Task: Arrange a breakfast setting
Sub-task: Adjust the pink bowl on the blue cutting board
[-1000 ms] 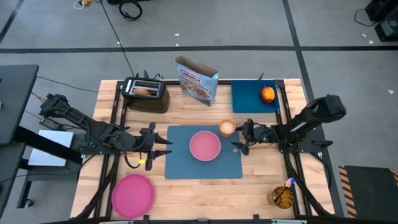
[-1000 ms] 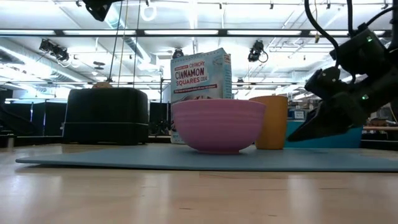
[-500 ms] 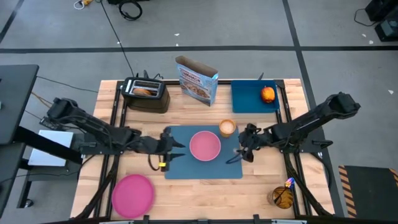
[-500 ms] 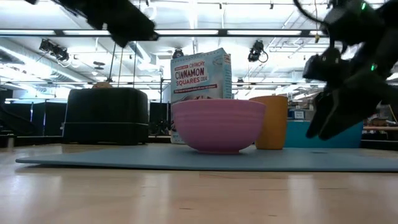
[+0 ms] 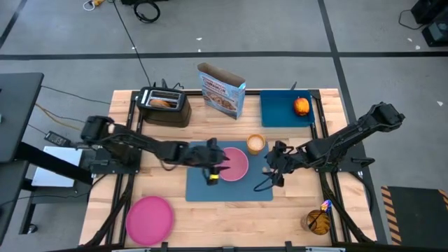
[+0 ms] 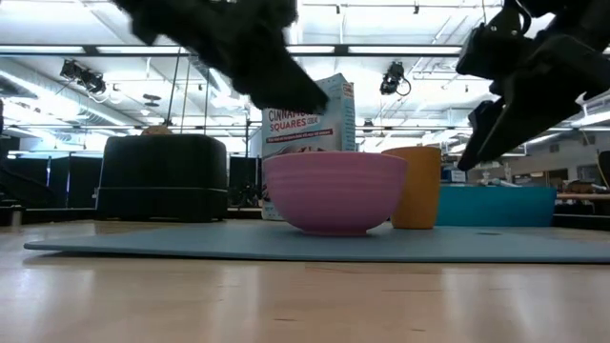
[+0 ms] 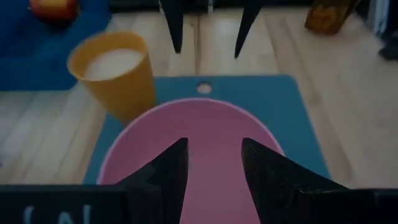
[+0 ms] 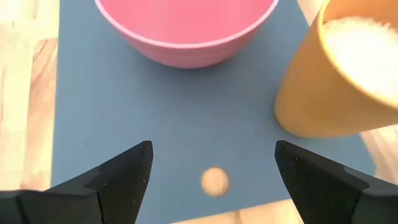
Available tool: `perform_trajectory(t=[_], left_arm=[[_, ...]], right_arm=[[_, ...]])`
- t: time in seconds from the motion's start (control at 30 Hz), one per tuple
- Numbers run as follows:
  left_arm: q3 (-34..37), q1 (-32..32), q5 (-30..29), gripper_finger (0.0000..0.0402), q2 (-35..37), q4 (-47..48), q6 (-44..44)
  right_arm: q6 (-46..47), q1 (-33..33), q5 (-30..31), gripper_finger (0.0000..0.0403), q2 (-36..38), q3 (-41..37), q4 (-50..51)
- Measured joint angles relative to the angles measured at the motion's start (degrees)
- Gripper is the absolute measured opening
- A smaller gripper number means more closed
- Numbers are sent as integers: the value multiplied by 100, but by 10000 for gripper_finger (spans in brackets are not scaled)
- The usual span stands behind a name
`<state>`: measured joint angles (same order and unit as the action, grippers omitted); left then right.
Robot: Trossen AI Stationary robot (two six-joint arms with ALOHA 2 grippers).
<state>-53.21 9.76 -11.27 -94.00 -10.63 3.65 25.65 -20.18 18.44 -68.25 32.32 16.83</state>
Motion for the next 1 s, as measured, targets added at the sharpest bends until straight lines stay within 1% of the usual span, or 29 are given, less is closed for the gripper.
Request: perform_trajectory(t=[0.07,0.2,0.33,0.4,0.53,0.63,0.77,1.0], left_arm=[[-345,-26,1,157,-298,428,-38],[-781,-61,7,157,-753,779,-55],[-883,-100,-8,157,-883,1059,34],[-900,-103,-5,157,-940,1036,149],[-891,-56,206,157,-1007,1234,324],[-895,73,303,157,-1061,1209,380],[-887,249,538,157,-1060,1192,485],[-1039,419,558,157,-1060,1133,568]], right_arm=[[32,-47,-51,346,-64,0,-105],[124,-197,-387,345,-520,0,-420],[161,-335,-467,345,-1179,-2,-929],[150,-363,-495,345,-1464,-4,-1277],[148,-370,-508,345,-1806,-4,-1596],[146,-371,-521,345,-1957,-4,-1671],[139,-363,-525,345,-1975,-4,-1708],[120,-359,-521,345,-1949,-4,-1759]])
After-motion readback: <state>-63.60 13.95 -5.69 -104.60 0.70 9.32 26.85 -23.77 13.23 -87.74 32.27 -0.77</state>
